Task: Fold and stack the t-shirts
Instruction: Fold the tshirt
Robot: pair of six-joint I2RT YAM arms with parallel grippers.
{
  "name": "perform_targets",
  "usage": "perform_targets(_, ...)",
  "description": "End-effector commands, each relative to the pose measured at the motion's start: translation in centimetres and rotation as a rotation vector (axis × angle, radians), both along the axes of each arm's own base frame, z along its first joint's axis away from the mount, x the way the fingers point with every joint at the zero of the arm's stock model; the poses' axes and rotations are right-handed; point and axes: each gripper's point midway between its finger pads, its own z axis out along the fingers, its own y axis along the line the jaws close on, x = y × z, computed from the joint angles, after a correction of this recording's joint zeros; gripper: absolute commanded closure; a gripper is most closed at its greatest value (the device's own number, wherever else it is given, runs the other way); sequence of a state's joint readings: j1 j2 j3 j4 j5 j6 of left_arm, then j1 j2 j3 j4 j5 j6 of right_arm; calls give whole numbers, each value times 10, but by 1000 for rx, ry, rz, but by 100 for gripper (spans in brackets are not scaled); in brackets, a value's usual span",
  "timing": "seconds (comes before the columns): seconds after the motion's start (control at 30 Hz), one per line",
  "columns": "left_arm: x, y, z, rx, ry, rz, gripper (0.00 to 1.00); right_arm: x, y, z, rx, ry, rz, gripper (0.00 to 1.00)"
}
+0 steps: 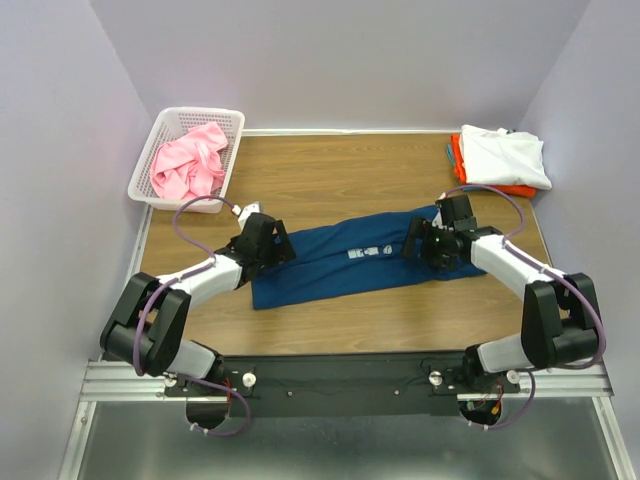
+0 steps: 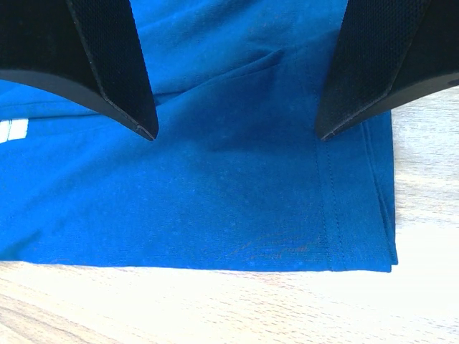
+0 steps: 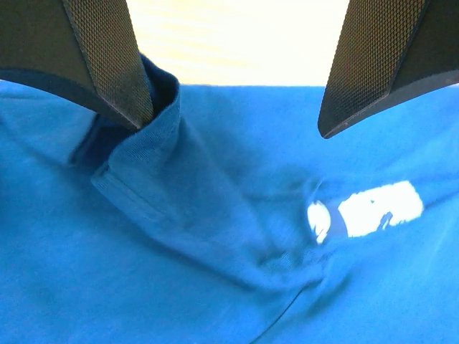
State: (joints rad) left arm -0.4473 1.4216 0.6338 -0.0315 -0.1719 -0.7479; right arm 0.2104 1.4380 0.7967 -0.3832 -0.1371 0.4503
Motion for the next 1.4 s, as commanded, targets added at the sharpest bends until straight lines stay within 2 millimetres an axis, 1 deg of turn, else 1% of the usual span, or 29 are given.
perform_targets(0.0, -7, 19, -5, 79, 28, 45, 2, -15, 23, 8, 120, -14, 113, 0)
perform_targets(0.1, -8, 28, -3, 102, 23, 72, 2, -32, 35, 15, 193, -14, 173, 0)
perform_targets(0.13, -8, 28, -2, 102, 19, 75, 2, -37, 36, 12, 203, 0, 181, 0)
perform_targets(0.2, -8, 30, -2, 102, 19, 82, 2, -44, 40, 14, 223, -7, 212, 0)
perform_targets(0.23, -7, 30, 0, 99, 14, 84, 2, -50, 42, 11, 237, 7, 225, 0)
perform_targets(0.3, -6, 29, 0, 99, 13, 78, 2, -53, 41, 12, 234, 2, 223, 0)
perform_targets(0.33, -5, 30, 0, 105, 16, 81, 2, -50, 36, 11, 204, -8, 198, 0)
perform_targets(0.43, -5, 36, 2, 125, 14, 103, 2, -46, 26, 20, 156, -34, 155, 0)
perform_targets(0.47, -5, 37, 4, 126, 11, 108, 2, -45, 25, 28, 150, -49, 152, 0)
perform_targets(0.57, -4, 41, 5, 131, 7, 119, 2, -45, 24, 40, 150, -86, 151, 0)
perform_targets(0.6, -4, 43, 5, 132, 8, 125, 2, -45, 23, 50, 155, -110, 147, 0)
perform_targets(0.67, -4, 44, 6, 131, 7, 129, 2, -43, 19, 57, 140, -131, 121, 0)
perform_targets(0.7, -3, 44, 7, 130, 6, 127, 2, -37, 14, 64, 114, -161, 94, 0)
perform_targets(0.83, -3, 43, 6, 127, 7, 124, 2, -24, 8, 68, 78, -171, 53, 0)
perform_targets(0.87, -4, 44, 5, 128, 8, 125, 2, -21, 8, 60, 70, -140, 50, 0)
perform_targets(0.93, -3, 43, 5, 125, 8, 123, 2, -17, 10, 54, 74, -114, 33, 0)
perform_targets(0.97, -3, 43, 4, 125, 9, 123, 2, -14, 12, 47, 79, -102, 35, 0)
perform_targets(1.03, -3, 42, 2, 125, 13, 119, 2, -12, 14, 40, 88, -88, 35, 0)
perform_targets(1.07, -3, 42, 1, 124, 15, 118, 2, -10, 12, 33, 75, -73, 18, 0)
perform_targets(1.1, -3, 41, -1, 123, 19, 116, 2, -8, 9, 31, 63, -69, -2, 0)
perform_targets(1.13, -3, 41, -2, 123, 21, 112, 2, -3, 0, 27, 14, -79, -33, 0)
perform_targets(1.23, -3, 40, -4, 121, 25, 109, 2, 9, -14, 25, -53, -95, -109, 0)
perform_targets(1.27, -3, 40, -4, 122, 24, 108, 2, 13, -14, 27, -52, -110, -109, 0)
perform_targets(1.37, -3, 39, -6, 121, 28, 106, 2, 19, -10, 20, -43, -97, -105, 0)
